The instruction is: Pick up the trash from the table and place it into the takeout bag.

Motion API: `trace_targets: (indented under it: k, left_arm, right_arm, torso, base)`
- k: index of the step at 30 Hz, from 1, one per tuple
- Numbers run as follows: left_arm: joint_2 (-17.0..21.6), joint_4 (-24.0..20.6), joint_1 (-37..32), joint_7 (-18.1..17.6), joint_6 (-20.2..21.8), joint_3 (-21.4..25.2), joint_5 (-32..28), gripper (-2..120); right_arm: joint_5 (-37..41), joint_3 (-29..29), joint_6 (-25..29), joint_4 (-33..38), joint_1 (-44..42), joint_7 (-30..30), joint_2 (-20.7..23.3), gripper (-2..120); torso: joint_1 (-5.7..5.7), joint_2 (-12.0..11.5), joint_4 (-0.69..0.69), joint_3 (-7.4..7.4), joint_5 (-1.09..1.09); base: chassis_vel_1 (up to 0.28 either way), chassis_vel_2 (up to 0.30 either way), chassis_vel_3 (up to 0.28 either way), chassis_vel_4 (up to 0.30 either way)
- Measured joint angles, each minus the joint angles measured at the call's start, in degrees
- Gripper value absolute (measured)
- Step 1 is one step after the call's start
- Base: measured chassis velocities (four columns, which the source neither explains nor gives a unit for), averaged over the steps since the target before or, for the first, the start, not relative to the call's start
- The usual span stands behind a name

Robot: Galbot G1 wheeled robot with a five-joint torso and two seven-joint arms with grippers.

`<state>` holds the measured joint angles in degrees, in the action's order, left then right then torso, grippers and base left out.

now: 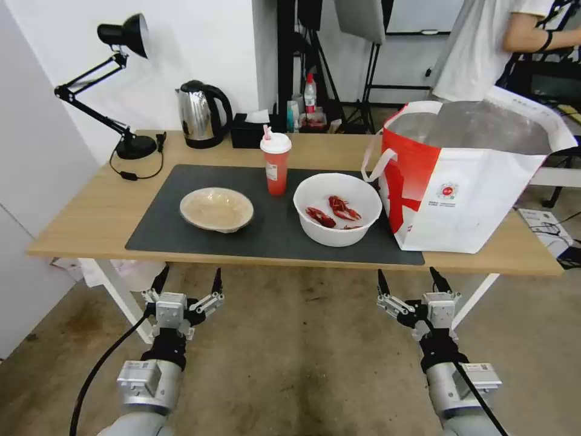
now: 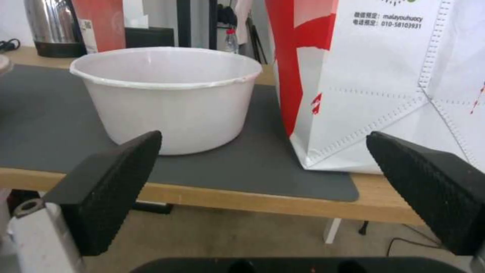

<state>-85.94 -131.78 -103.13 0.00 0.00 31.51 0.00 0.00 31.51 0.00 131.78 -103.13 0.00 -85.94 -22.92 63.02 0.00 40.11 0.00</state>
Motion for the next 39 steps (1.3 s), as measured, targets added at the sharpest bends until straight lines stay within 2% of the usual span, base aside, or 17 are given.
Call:
trace_targets:
  k: [8, 12, 13, 18, 23, 28, 29, 31, 33, 34, 38, 39]
  left_arm:
    - [-0.10, 0.42, 0.38, 0.00, -1.03, 0.01, 0.00, 100]
    - [-1.06, 3.41, 3.11, 0.04, -7.86, 0.20, 0.22, 100]
    - [-1.06, 3.41, 3.11, 0.04, -7.86, 0.20, 0.22, 100]
    - [-2.40, 7.52, 6.85, 0.18, -17.20, 0.50, 0.63, 100]
    - [-2.67, 8.61, 7.76, 0.22, -19.54, 0.61, 0.64, 100]
    - [-3.82, 12.78, 11.08, 0.47, -28.20, 1.16, 0.82, 100]
    - [-3.82, 12.78, 11.08, 0.47, -28.20, 1.16, 0.82, 100]
    - [-4.30, 14.60, 12.53, 0.58, -32.01, 1.42, 0.88, 100]
    - [-4.50, 15.69, 13.15, 0.67, -33.98, 1.54, 0.90, 100]
    - [-4.50, 15.69, 13.15, 0.67, -33.98, 1.54, 0.90, 100]
    - [-5.32, 20.01, 15.04, 1.54, -41.49, 2.11, 0.95, 100]
    - [-5.32, 20.01, 15.04, 1.54, -41.49, 2.11, 0.95, 100]
  right_arm:
    - [-0.04, 0.03, 0.90, -0.41, 0.28, 0.06, 0.02, 100]
    - [-0.48, 0.65, 7.63, -4.19, 2.46, 1.03, 0.29, 100]
    - [-0.48, 0.65, 7.63, -4.19, 2.46, 1.03, 0.29, 100]
    - [-1.12, 1.54, 17.24, -9.62, 5.66, 2.44, 0.70, 100]
    - [-1.19, 1.69, 19.38, -10.87, 6.36, 2.54, 0.79, 100]
    - [-1.60, 2.58, 28.06, -15.95, 9.15, 3.02, 1.29, 100]
    - [-1.60, 2.58, 28.06, -15.95, 9.15, 3.02, 1.29, 100]
    - [-1.81, 2.99, 32.20, -18.36, 10.49, 3.27, 1.50, 100]
    - [-1.99, 3.40, 36.34, -20.79, 11.81, 3.49, 1.73, 100]
    - [-1.99, 3.40, 36.34, -20.79, 11.81, 3.49, 1.73, 100]
    - [-0.45, 3.87, 40.05, -22.80, 12.13, 2.37, 3.34, 100]
    - [-0.45, 3.87, 40.05, -22.80, 12.13, 2.37, 3.34, 100]
  torso:
    - [0.00, 0.00, 0.00, 0.00, 0.00]
    - [0.00, 0.00, 0.00, 0.00, 0.01]
    - [0.00, 0.00, 0.00, 0.00, 0.01]
    - [0.00, -0.01, 0.00, 0.00, 0.01]
    - [0.00, 0.00, 0.00, 0.01, 0.00]
    - [0.00, 0.00, 0.00, 0.01, 0.01]
    - [0.00, 0.00, 0.00, 0.01, 0.01]
    - [0.01, 0.00, 0.00, 0.01, 0.00]
    - [0.00, 0.00, 0.01, 0.01, 0.03]
    - [0.00, 0.00, 0.01, 0.01, 0.03]
    - [0.00, 0.00, -0.03, 0.00, -0.02]
    - [0.00, 0.00, -0.03, 0.00, -0.02]
  base:
    - [0.000, 0.000, 0.000, 0.000]
    - [0.000, 0.000, 0.000, 0.000]
    - [0.000, 0.000, 0.000, 0.000]
    - [0.000, 0.000, 0.000, 0.000]
    - [0.000, 0.000, 0.000, 0.000]
    - [0.000, 0.000, 0.000, 0.000]
    - [0.000, 0.000, 0.000, 0.000]
    - [0.000, 0.000, 0.000, 0.000]
    - [0.000, 0.000, 0.000, 0.000]
    - [0.000, 0.000, 0.000, 0.000]
    - [0.000, 0.000, 0.000, 0.000]
    - [0.000, 0.000, 0.000, 0.000]
